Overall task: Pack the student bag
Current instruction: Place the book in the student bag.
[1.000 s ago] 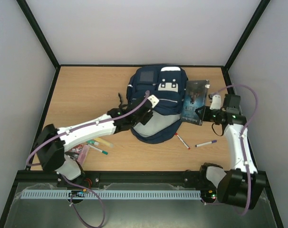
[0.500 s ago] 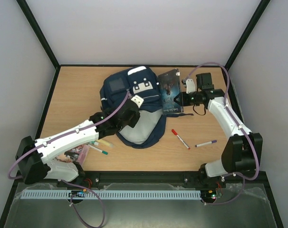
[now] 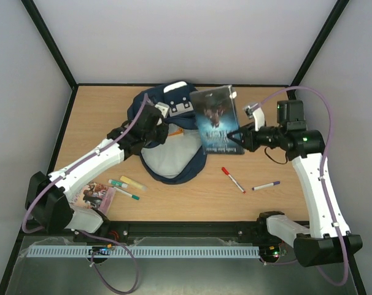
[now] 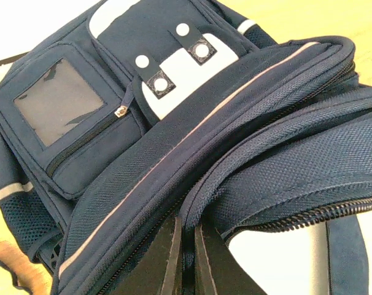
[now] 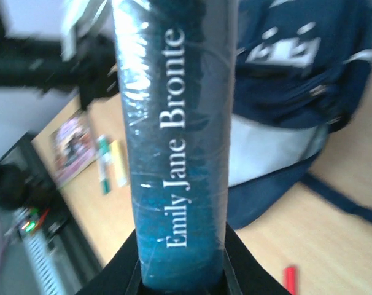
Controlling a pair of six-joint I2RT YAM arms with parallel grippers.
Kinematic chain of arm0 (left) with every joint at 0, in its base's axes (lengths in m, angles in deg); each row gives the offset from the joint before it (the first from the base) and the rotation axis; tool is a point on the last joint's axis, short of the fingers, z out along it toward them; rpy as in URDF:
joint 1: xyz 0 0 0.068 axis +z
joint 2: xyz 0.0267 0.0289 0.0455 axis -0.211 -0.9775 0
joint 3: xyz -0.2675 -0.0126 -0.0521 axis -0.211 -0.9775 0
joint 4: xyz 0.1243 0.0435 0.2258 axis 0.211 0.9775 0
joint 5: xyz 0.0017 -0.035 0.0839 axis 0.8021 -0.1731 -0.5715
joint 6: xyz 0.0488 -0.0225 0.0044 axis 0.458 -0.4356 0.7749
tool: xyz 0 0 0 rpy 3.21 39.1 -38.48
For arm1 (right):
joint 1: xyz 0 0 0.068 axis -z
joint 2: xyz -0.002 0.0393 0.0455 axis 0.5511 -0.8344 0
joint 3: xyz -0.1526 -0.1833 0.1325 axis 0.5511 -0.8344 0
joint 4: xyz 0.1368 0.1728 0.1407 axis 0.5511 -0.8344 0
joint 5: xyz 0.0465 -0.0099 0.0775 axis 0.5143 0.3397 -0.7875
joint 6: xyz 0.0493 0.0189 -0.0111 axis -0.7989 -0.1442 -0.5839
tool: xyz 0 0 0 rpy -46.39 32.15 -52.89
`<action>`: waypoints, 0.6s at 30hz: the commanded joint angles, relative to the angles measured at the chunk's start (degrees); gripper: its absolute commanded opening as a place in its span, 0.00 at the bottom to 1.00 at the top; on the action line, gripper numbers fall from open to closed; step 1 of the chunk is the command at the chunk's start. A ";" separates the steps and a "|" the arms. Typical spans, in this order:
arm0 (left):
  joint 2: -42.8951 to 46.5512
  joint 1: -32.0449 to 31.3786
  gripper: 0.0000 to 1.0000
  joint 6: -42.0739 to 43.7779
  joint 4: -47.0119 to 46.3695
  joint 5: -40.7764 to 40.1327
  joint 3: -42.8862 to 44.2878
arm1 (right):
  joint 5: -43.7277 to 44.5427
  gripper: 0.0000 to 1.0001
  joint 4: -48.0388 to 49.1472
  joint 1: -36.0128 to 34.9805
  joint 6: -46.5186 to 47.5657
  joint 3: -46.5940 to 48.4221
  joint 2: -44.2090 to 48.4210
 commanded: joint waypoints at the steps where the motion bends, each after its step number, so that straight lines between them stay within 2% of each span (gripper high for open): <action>1: -1.30 3.72 0.02 -1.68 -5.00 2.96 4.15 | -19.27 0.01 -13.62 -0.32 15.98 -1.80 1.95; 4: -1.49 3.74 0.03 -2.40 -4.70 4.83 6.37 | -23.24 0.01 -15.66 -2.12 18.34 -4.48 1.80; 10: -0.23 3.69 0.02 -2.25 -5.46 5.32 8.59 | -23.71 0.01 -12.73 -9.06 16.37 -9.94 -3.69; 18: 1.07 3.27 0.02 -3.92 -6.74 7.79 8.53 | -24.15 0.01 -12.24 -17.72 14.34 -8.71 -17.66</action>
